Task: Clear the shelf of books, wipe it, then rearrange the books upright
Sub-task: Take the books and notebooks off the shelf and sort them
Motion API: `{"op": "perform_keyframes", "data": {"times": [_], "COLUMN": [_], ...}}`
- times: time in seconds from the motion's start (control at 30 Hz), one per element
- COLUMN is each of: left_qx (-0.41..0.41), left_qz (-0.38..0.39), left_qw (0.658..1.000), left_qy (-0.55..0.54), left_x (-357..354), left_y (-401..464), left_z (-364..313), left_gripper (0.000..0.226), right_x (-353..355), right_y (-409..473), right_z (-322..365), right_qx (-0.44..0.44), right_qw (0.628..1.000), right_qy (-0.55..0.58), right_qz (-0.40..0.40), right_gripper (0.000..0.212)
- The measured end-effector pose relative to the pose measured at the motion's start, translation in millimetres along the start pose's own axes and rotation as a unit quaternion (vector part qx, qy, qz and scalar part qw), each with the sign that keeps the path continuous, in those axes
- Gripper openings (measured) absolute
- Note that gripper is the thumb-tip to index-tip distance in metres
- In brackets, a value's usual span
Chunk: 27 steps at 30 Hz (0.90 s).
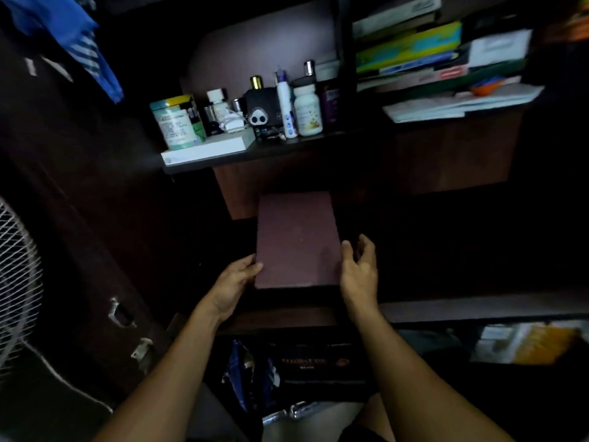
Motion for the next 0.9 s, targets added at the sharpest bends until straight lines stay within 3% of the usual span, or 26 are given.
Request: {"op": "perform_keyframes", "data": {"times": [0.1, 0.27, 0.3, 0.33, 0.4, 0.43, 0.53, 0.63, 0.77, 0.9], "left_qx": [0.011, 0.039, 0.046, 0.043, 0.038, 0.036, 0.039, 0.048, 0.034, -0.025], "left_qz": [0.032, 0.032, 0.037, 0.047, 0.046, 0.043, 0.104, 0.168, 0.242, 0.329], "left_qw": [0.999, 0.998, 0.998, 0.998, 0.998, 0.998, 0.991, 0.977, 0.958, 0.931], "left_qy": [0.041, 0.031, 0.032, 0.025, -0.004, -0.020, -0.074, -0.125, -0.148, -0.160], "left_x": [-6.2, -11.5, -21.3, -35.5, -61.8, -72.3, -119.4, -184.8, -276.5, -371.5], "left_y": [1.5, -15.2, -27.3, -44.0, -73.5, -85.3, -124.1, -158.7, -207.1, -257.9], "left_z": [-0.4, -0.9, -5.3, -15.7, -21.8, -21.7, -24.7, -38.7, -87.3, -147.0], "left_gripper": [0.102, 0.115, 0.109, 0.090, 0.028, 0.021, 0.028, 0.033, 0.034, 0.037], "right_x": [5.3, 31.1, 39.7, 47.6, 73.6, 89.7, 162.0, 239.5, 329.2, 430.2], "right_y": [-1.8, -8.5, -13.1, -18.2, -36.3, -46.5, -81.3, -121.5, -185.5, -219.7], "right_z": [-1.3, 3.4, 6.4, 9.7, 15.5, 19.6, 34.6, 62.9, 142.4, 203.3], "right_qx": [0.001, -0.013, -0.011, -0.013, -0.046, -0.075, -0.154, -0.167, -0.102, 0.002], "right_qw": [0.999, 0.993, 0.991, 0.989, 0.982, 0.979, 0.975, 0.977, 0.987, 0.993], "right_qy": [-0.008, -0.061, -0.065, -0.057, -0.006, 0.027, 0.106, 0.114, 0.084, 0.114], "right_qz": [0.052, 0.099, 0.113, 0.136, 0.181, 0.189, 0.119, 0.061, 0.087, -0.033], "right_gripper": [0.051, 0.062, 0.065, 0.068, 0.075, 0.079, 0.083, 0.049, 0.034, 0.025]}}
Point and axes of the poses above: each hand's wrist, its own y-axis towards the middle knuckle, its own x-axis out of the back of the hand, z = x × y, the point moved 4 cm from there along y, towards the middle knuckle, and after that the axes turned 8 degrees about -z, right-handed, at the moved point
